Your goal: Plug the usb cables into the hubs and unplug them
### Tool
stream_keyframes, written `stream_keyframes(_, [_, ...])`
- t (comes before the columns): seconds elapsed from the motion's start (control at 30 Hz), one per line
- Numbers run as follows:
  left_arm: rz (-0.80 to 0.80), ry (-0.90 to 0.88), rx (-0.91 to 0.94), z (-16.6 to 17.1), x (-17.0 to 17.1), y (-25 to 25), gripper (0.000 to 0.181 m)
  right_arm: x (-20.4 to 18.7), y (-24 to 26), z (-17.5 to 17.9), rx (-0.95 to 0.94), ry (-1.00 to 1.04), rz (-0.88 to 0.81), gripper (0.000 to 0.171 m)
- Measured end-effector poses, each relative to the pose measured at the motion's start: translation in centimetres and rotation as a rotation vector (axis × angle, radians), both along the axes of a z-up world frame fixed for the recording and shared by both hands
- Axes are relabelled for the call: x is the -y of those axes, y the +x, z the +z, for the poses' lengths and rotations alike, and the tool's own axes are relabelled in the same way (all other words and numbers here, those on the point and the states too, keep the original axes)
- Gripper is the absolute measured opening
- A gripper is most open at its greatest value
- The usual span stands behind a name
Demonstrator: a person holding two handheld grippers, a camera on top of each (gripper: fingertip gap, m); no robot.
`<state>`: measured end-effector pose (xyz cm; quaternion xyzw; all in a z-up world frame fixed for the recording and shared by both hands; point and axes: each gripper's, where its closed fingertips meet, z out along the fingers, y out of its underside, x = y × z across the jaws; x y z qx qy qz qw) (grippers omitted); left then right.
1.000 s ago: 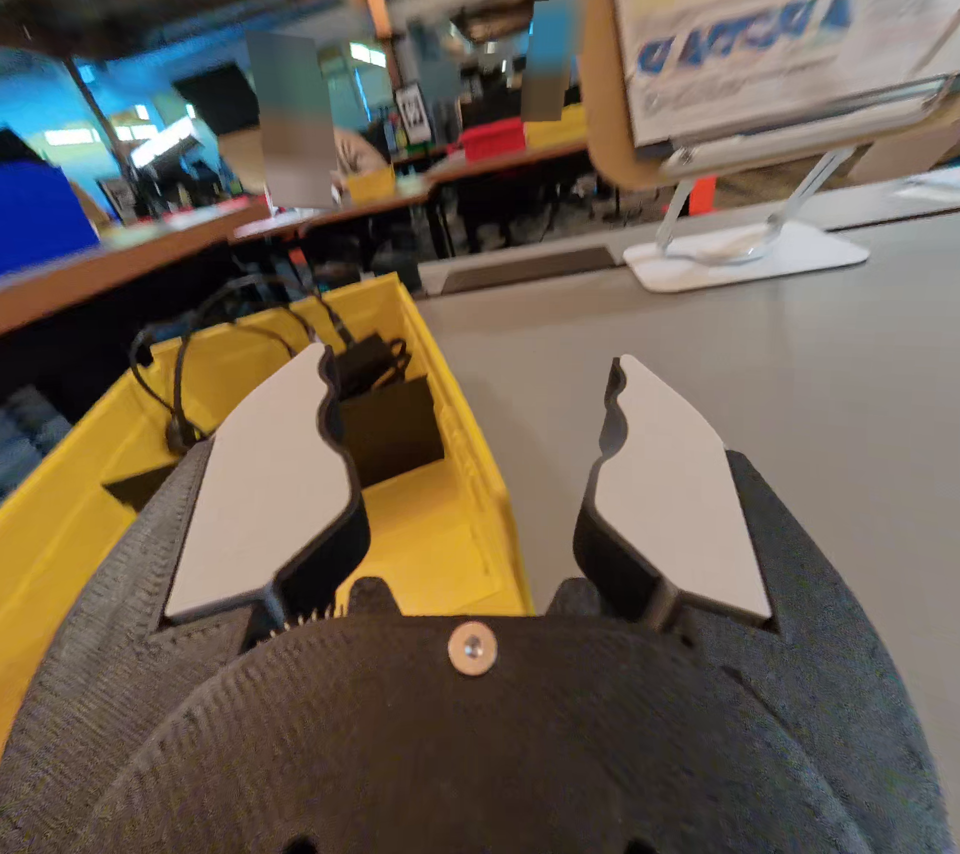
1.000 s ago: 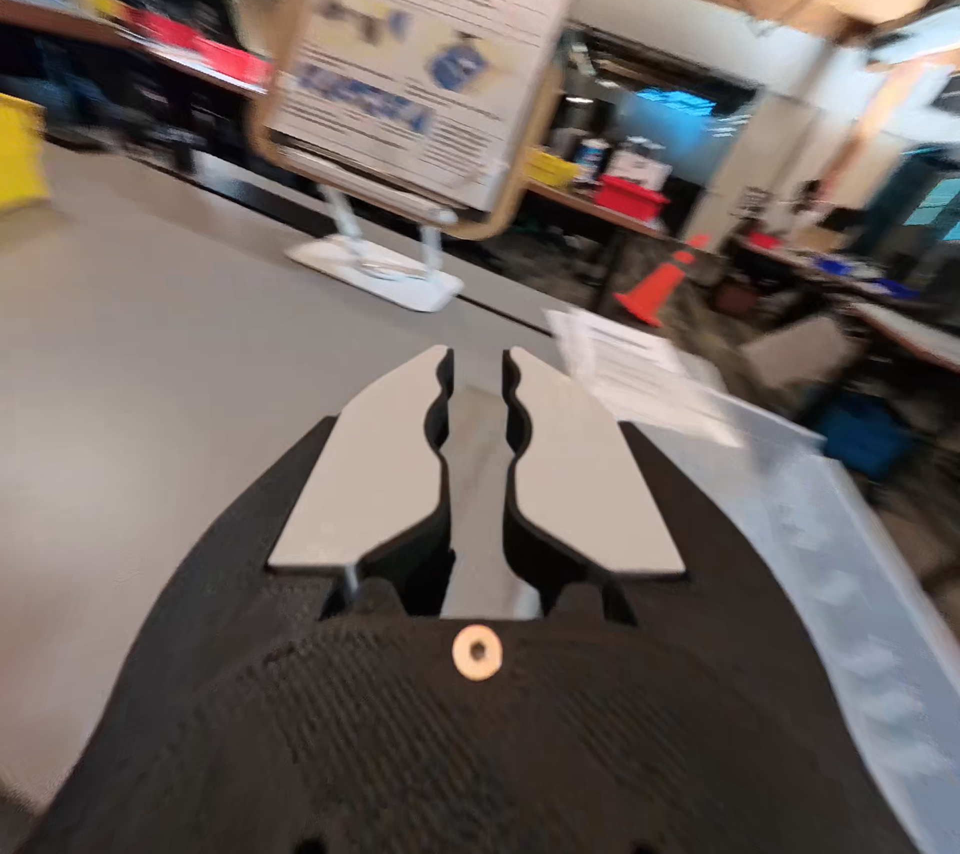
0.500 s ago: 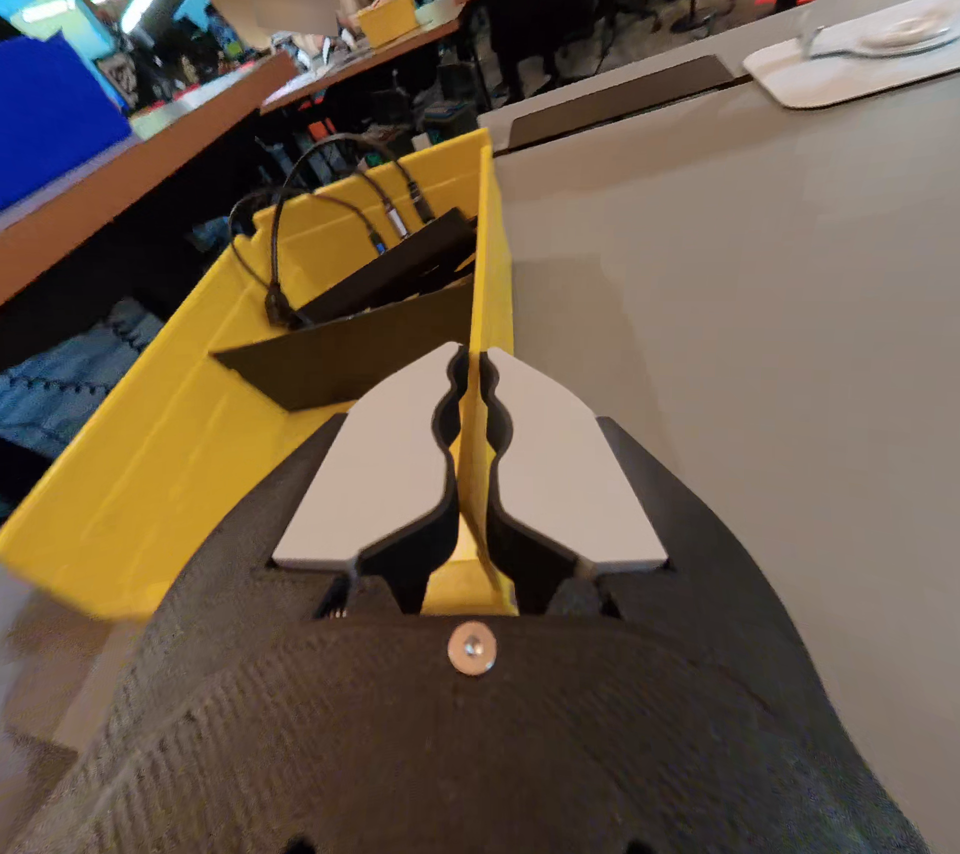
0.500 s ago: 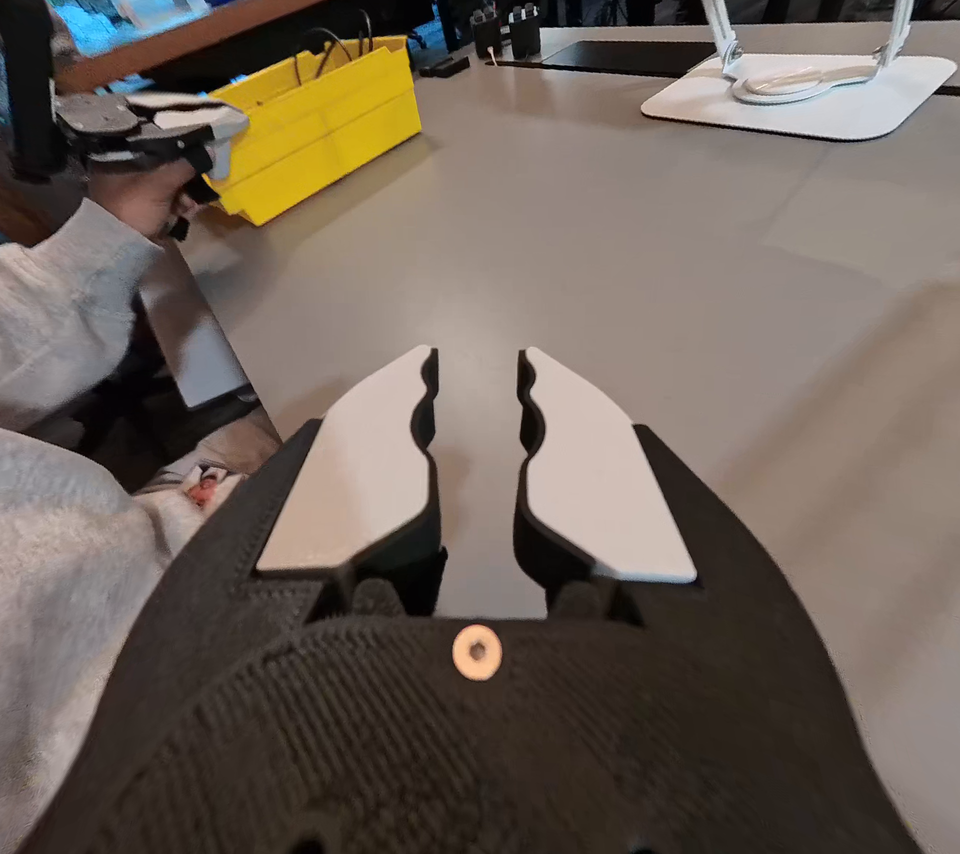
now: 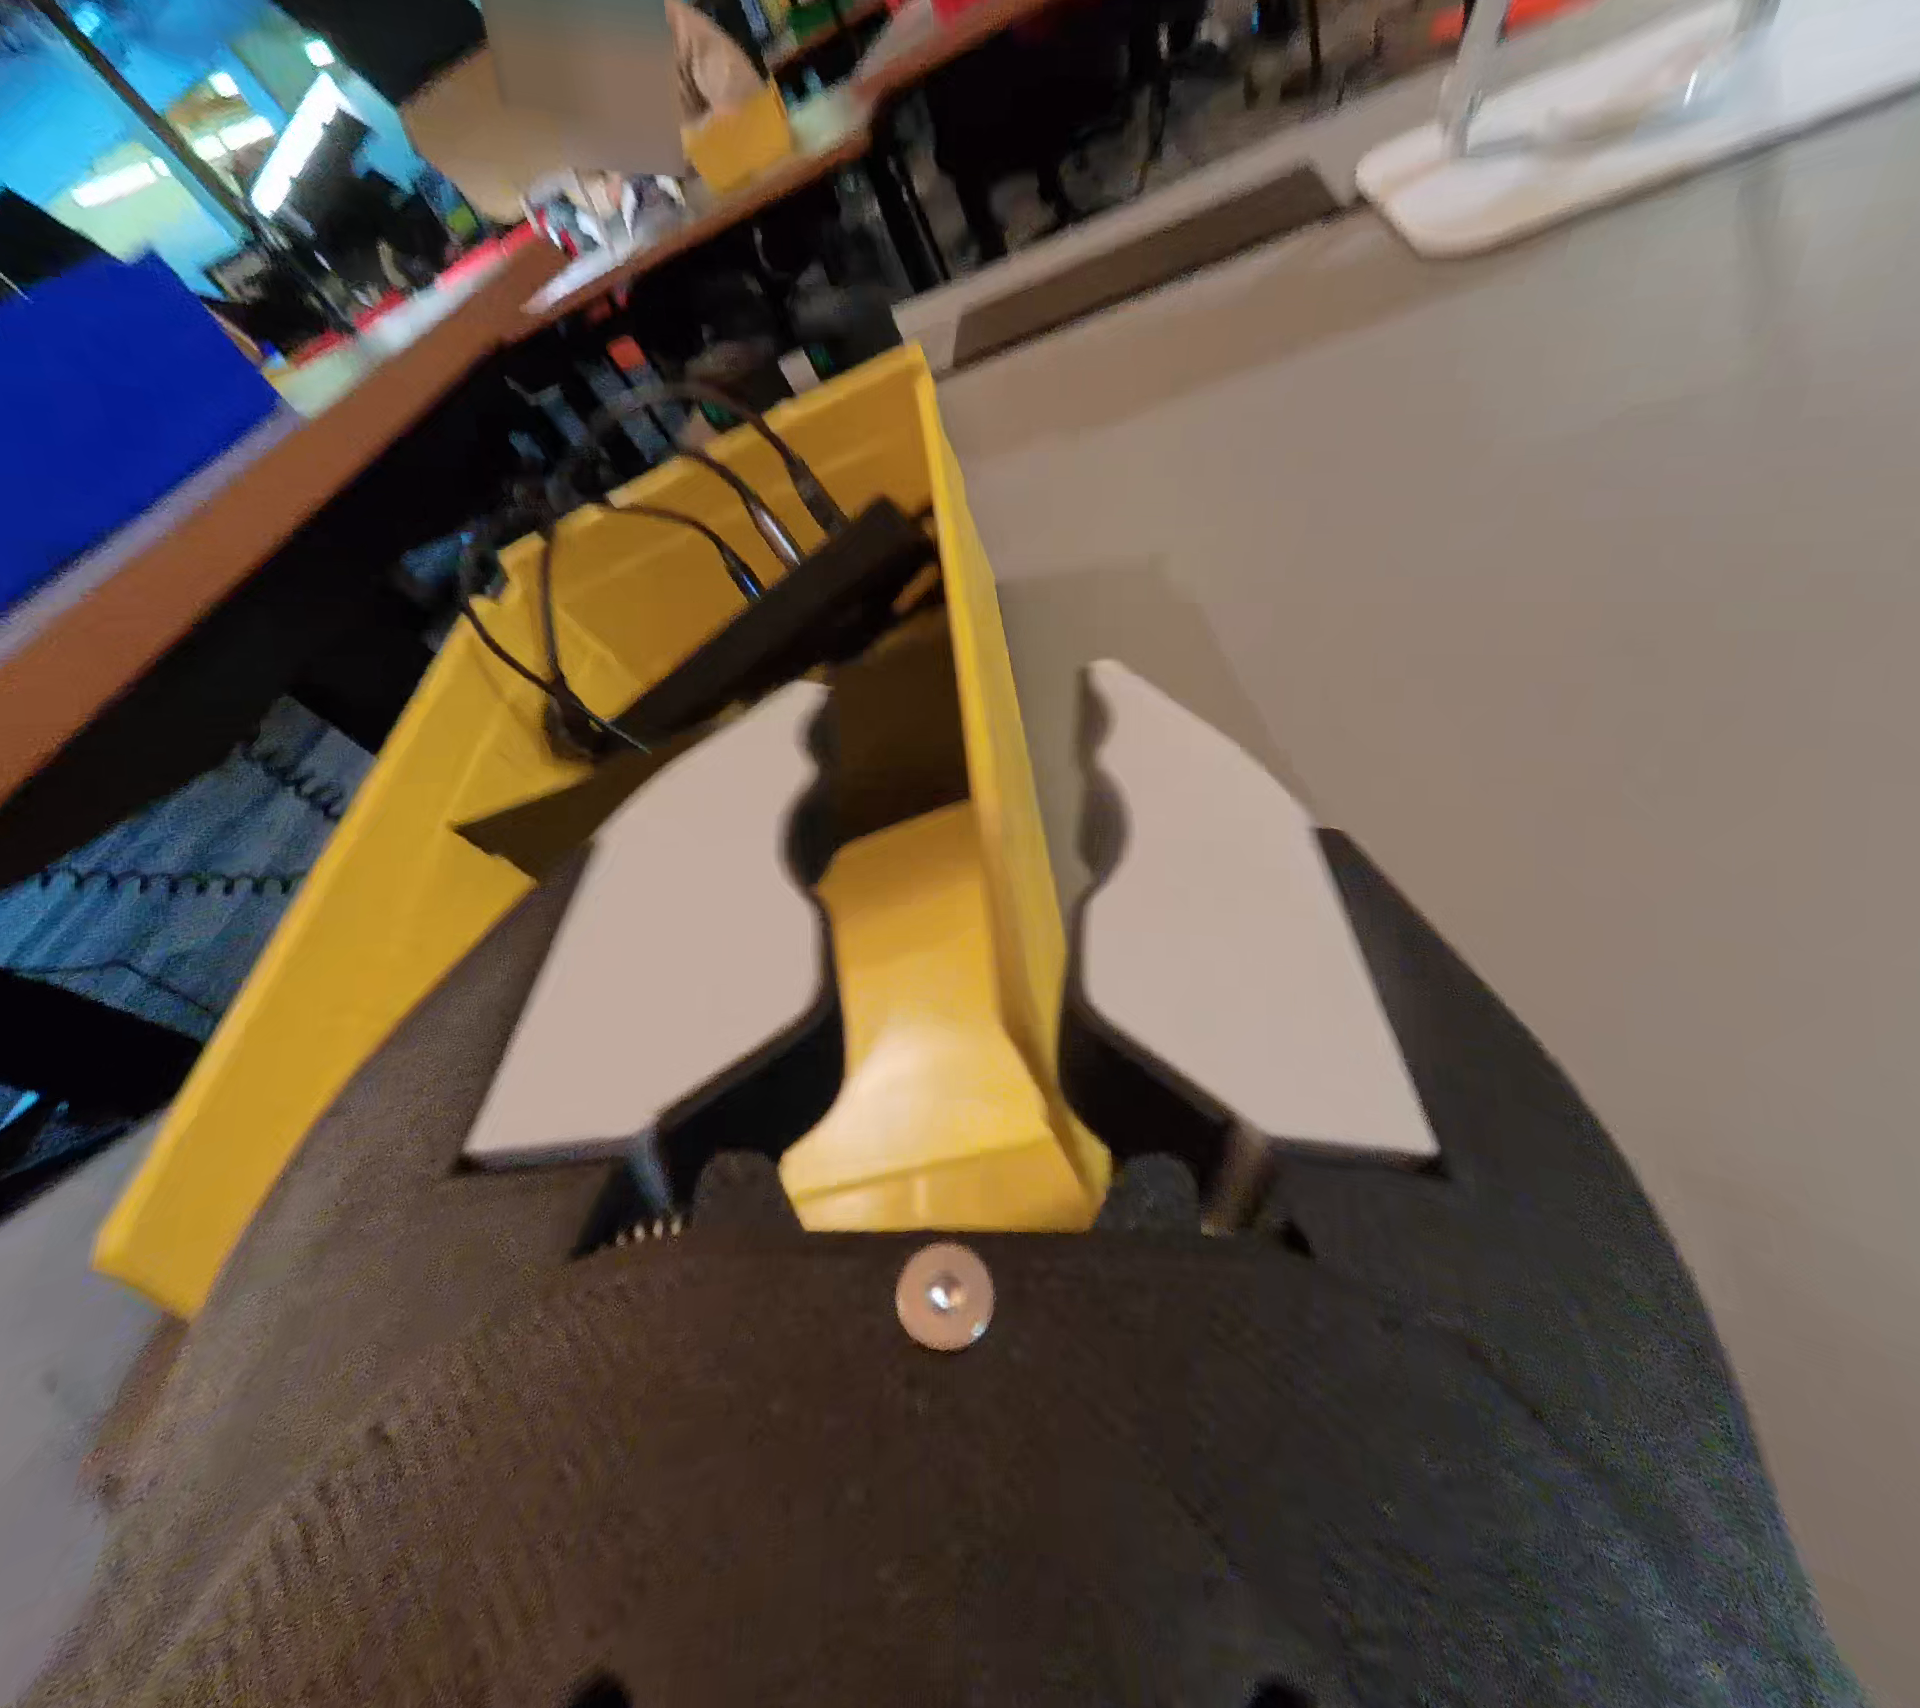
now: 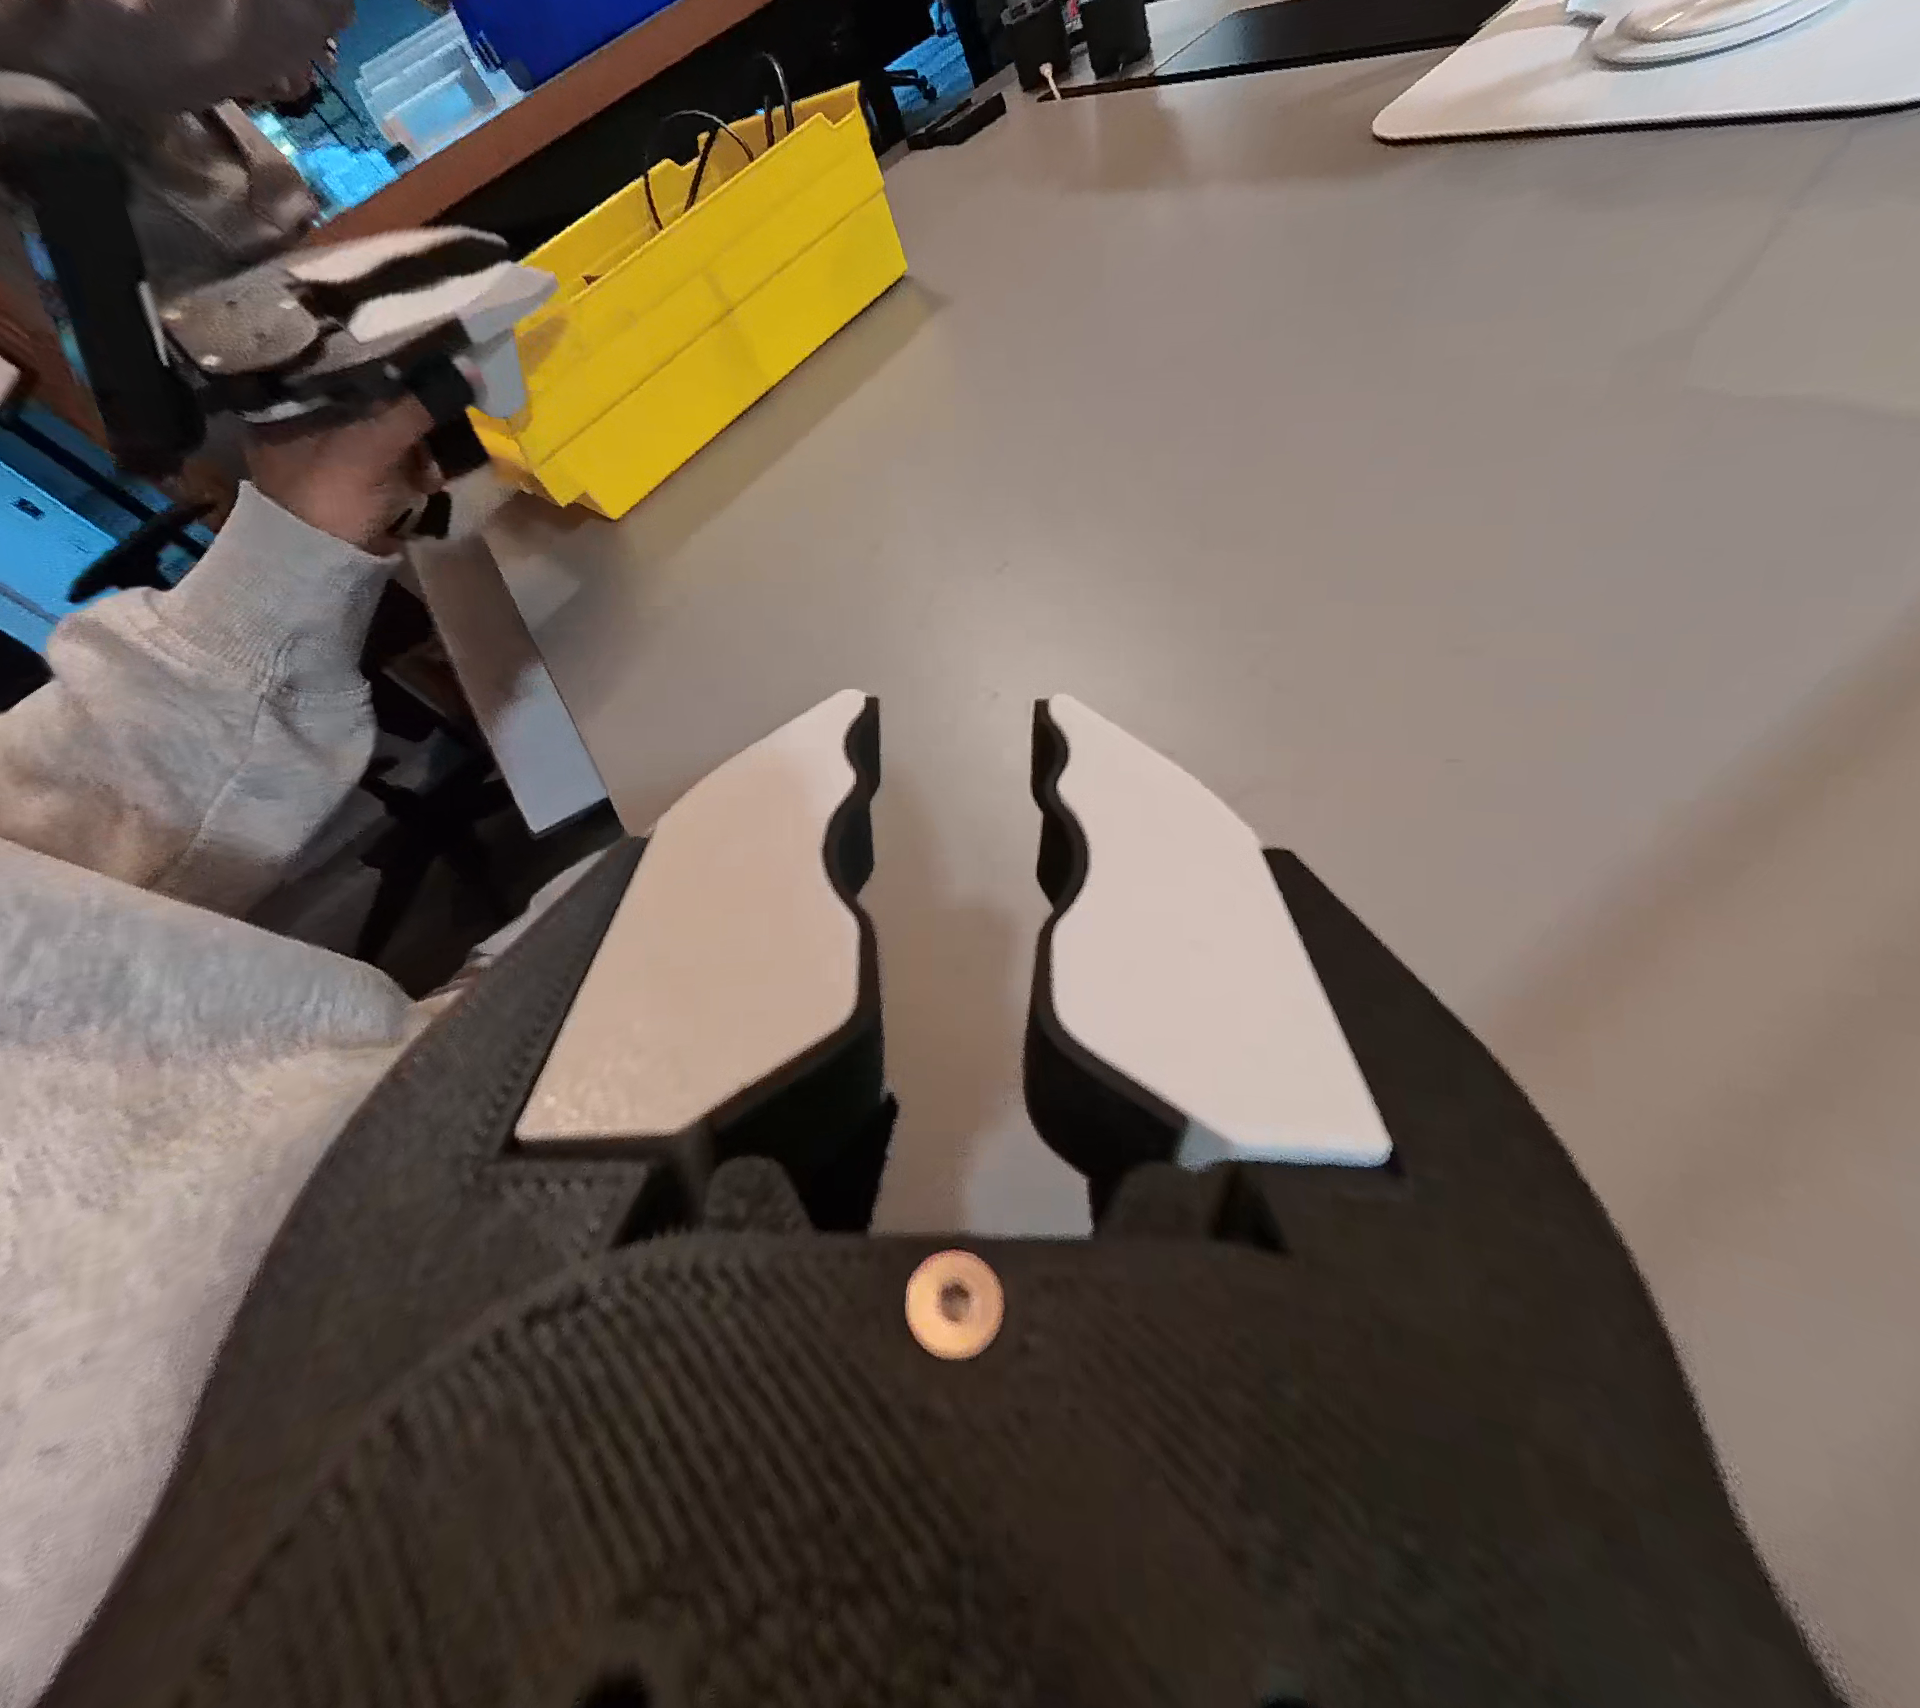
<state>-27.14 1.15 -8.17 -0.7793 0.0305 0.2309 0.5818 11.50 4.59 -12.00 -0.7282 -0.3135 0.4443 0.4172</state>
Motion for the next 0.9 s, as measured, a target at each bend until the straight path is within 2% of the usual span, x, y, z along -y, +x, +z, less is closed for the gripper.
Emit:
stream_keyframes(0.03, [0.008,0.045,-0.008,1.9,0.3,-0.5,0.062,0.0,0.1,-0.1,-0.012,-0.016,0.003,0.029])
stream_keyframes(0.13, [-0.014,0.125,-0.101,7.7,0.4,-2.3,0.072,-0.3,0.4,-0.5,-0.041,-0.077,0.007,0.029])
stream_keyframes(0.2, [-0.097,0.108,-0.167,10.1,-1.1,-3.3,0.059,-0.4,0.3,-0.7,-0.046,-0.097,0.010,0.030])
stream_keyframes(0.23, [-0.155,0.060,-0.190,10.3,-2.4,-4.0,0.054,-0.4,0.1,-0.8,-0.035,-0.095,0.016,0.030])
stream_keyframes(0.27, [-0.195,-0.011,-0.219,9.8,-4.0,-5.1,0.058,-0.2,-0.1,-1.0,-0.012,-0.084,0.029,0.030])
stream_keyframes(0.33, [-0.177,-0.204,-0.361,7.2,-7.1,-9.4,0.073,0.4,-0.8,-1.7,0.055,-0.053,0.068,0.030])
stream_keyframes(0.4, [-0.160,-0.482,-0.525,2.6,-9.2,-13.7,0.074,1.2,-1.4,-2.2,0.107,-0.019,0.103,0.028])
stream_keyframes(0.47, [-0.170,-0.710,-0.592,-1.7,-10.3,-16.7,0.071,1.6,-1.7,-2.4,0.136,0.008,0.123,0.027])
stream_keyframes(0.57, [-0.204,-0.890,-0.499,-5.8,-11.2,-18.3,0.059,1.3,-1.4,-2.6,0.151,0.017,0.102,0.025])
stream_keyframes(0.6, [-0.237,-0.918,-0.431,-6.7,-11.5,-18.0,0.049,1.1,-1.3,-2.6,0.142,0.008,0.089,0.024])
stream_keyframes(0.7, [-0.290,-0.987,-0.362,-8.0,-11.9,-17.9,0.044,0.5,-0.8,-2.7,0.106,-0.044,0.055,0.024])
stream_keyframes(0.73, [-0.313,-1.012,-0.338,-8.3,-11.7,-17.7,0.047,0.4,-0.6,-2.8,0.094,-0.064,0.045,0.024])
stream_keyframes(0.77, [-0.334,-1.056,-0.292,-9.0,-11.4,-17.5,0.065,0.2,-0.4,-2.9,0.083,-0.084,0.034,0.024])
stream_keyframes(0.83, [-0.364,-1.143,-0.214,-10.4,-10.5,-16.9,0.083,-0.3,0.0,-3.1,0.063,-0.120,0.009,0.023])
stream_keyframes(0.9, [-0.371,-1.135,-0.258,-10.5,-11.2,-17.2,0.082,-0.6,0.3,-3.1,0.039,-0.147,-0.015,0.023])
